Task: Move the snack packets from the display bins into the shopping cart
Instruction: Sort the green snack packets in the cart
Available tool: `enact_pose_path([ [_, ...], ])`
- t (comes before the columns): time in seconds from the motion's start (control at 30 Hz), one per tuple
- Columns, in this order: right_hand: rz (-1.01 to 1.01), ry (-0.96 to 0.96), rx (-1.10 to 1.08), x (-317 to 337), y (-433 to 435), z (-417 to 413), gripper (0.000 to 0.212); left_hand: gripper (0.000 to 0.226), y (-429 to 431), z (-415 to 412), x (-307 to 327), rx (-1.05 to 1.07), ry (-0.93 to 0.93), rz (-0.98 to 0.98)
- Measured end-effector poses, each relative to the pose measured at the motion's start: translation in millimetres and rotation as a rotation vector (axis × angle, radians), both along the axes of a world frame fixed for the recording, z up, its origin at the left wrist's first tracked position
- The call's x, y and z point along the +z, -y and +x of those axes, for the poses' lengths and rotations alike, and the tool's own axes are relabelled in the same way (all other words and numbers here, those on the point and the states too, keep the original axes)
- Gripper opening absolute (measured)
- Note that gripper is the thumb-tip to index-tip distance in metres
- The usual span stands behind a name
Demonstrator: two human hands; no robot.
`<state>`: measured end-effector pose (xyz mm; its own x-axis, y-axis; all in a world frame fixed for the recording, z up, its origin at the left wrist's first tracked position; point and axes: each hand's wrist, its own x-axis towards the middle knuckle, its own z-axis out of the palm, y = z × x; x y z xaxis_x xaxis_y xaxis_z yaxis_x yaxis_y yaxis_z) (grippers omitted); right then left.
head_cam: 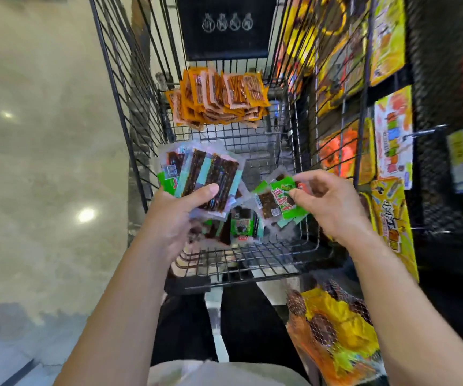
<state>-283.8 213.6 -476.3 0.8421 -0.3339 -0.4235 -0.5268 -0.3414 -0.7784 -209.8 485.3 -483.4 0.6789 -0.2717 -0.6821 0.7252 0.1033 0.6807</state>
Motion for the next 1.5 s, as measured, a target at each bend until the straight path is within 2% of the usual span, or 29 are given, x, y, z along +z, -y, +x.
enact_pose_path([
  [0.17, 0.041, 0.166, -0.161, 78.4, -12.4, -16.5, 0.019, 0.038, -10.5, 15.1, 73.6, 0.003, 0.111, -0.034],
  [0.3, 0.134, 0.295, -0.294, 145.9, -31.5, -34.8, 0.022, 0.028, -21.1, 22.7, 137.5, -0.071, 0.212, -0.109],
  [0.43, 0.207, 0.427, -0.442, 217.4, -49.1, -57.4, 0.019, 0.029, -26.6, 26.1, 198.7, -0.167, 0.292, -0.174],
  [0.57, 0.211, 0.535, -0.527, 277.6, -55.5, -86.0, 0.048, 0.029, -16.3, 24.0, 248.9, -0.27, 0.363, -0.237],
  [0.73, 0.125, 0.677, -0.687, 330.2, -54.7, -136.0, 0.031, 0.035, 17.0, 7.7, 299.5, -0.404, 0.409, -0.274],
  [0.83, 0.069, 0.761, -0.82, 352.7, -52.1, -177.7, 0.02, 0.029, 46.5, -13.8, 325.2, -0.506, 0.424, -0.313],
  [0.93, -0.015, 0.796, -0.911, 367.6, -48.3, -227.9, 0.023, 0.026, 77.6, -43.3, 342.6, -0.597, 0.443, -0.344],
  [1.07, -0.091, 0.821, -1.011, 380.5, -46.9, -308.1, 0.023, 0.05, 118.7, -97.2, 359.4, -0.696, 0.416, -0.394],
  [1.13, -0.123, 0.826, -1.053, 385.3, -49.3, -350.9, 0.018, 0.045, 138.6, -131.7, 363.9, -0.757, 0.426, -0.433],
  [1.23, -0.124, 0.851, -1.139, 393.0, -56.5, -418.5, 0.023, 0.04, 163.7, -194.3, 371.0, -0.861, 0.428, -0.495],
  [1.33, -0.13, 0.86, -1.196, 398.9, -63.9, -485.5, 0.017, 0.022, 181.3, -262.6, 375.8, -0.988, 0.414, -0.539],
  [1.5, -0.181, 0.852, -1.336, 404.2, -69.7, -592.9, 0.025, 0.035, 206.4, -367.3, 380.1, -1.119, 0.426, -0.508],
])
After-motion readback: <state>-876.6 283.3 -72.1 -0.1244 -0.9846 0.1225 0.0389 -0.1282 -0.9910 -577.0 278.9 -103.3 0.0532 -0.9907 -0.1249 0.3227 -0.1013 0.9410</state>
